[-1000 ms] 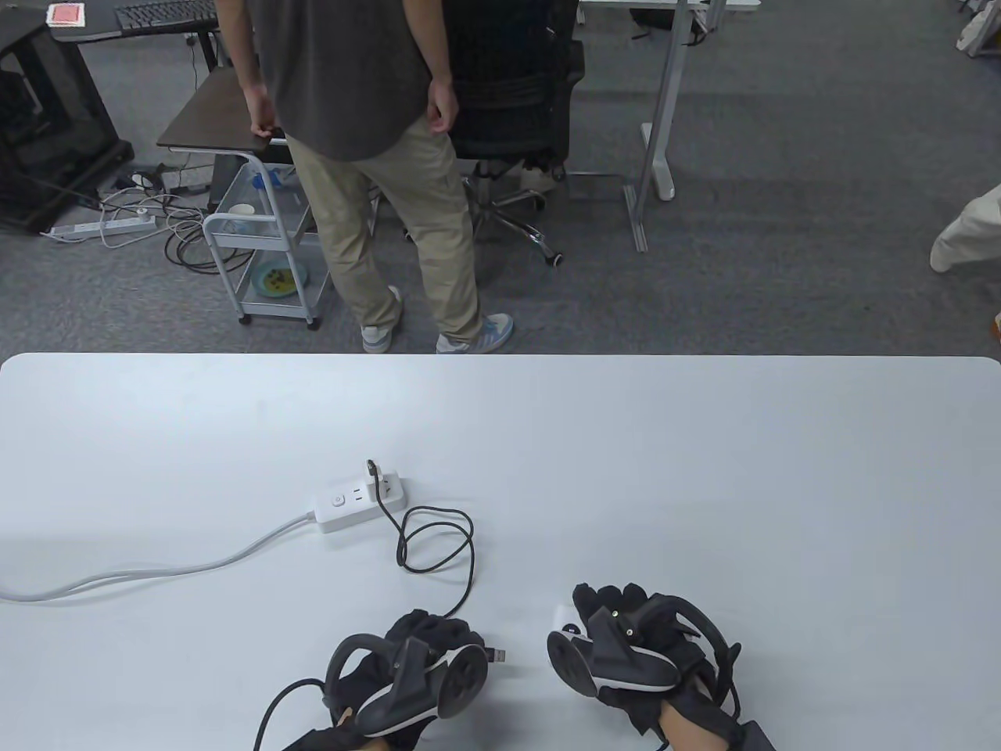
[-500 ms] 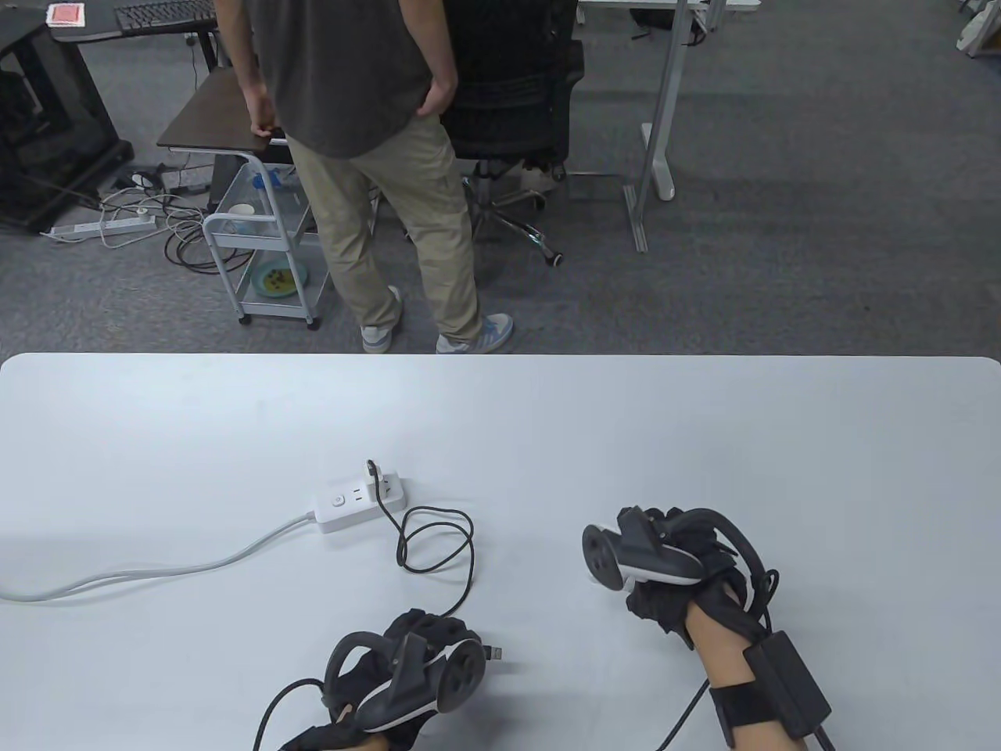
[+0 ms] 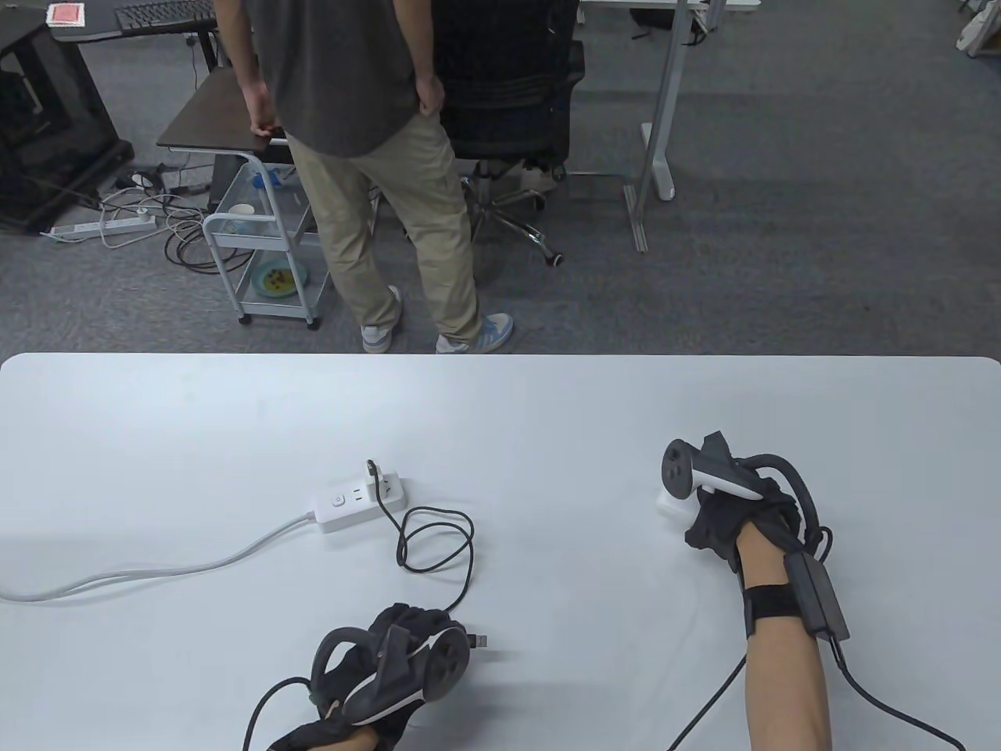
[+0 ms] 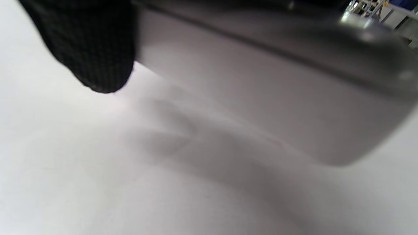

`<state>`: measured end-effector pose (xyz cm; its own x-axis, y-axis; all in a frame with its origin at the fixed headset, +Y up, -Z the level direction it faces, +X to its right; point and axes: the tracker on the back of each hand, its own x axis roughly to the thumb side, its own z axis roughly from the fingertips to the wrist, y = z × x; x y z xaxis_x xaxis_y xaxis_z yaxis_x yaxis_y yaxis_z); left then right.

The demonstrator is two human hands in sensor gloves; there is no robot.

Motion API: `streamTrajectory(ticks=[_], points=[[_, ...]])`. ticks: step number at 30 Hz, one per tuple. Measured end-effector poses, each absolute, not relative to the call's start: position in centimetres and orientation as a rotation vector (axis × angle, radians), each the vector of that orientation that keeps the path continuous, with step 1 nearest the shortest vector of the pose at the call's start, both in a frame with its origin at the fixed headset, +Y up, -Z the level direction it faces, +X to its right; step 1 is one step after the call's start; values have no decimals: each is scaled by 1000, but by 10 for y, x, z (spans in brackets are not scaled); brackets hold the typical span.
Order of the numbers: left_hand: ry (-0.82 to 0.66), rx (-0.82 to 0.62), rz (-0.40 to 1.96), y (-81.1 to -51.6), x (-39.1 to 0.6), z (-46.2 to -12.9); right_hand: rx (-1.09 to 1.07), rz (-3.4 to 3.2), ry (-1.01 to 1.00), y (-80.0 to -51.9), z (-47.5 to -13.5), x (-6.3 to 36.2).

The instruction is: Unplug the charger and disconnect the battery pack

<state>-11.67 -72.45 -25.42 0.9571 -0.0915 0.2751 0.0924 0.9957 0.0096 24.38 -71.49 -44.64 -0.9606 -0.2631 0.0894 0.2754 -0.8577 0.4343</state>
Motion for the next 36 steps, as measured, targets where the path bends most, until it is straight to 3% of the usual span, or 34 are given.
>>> streamTrajectory(ticks=[7,11,16,22,27,36], points=[[-284,-13,-87,-728,-113,-253,-29,-2821,-728,-756,-455,257],[-274,-27,-95,-732,-110,-256,7,-2879,-704,-760,-453,265],[-278,-20,-101,-733,-109,-255,23,-2877,-534,-757,-442,268],[-284,-12,-103,-734,-109,-254,-22,-2777,-302,-727,-412,261],[-279,-20,-100,-735,-109,-256,-207,-2842,-191,-702,-378,241],[-279,-2,-81,-732,-109,-257,-524,-2715,-140,-722,-309,170]])
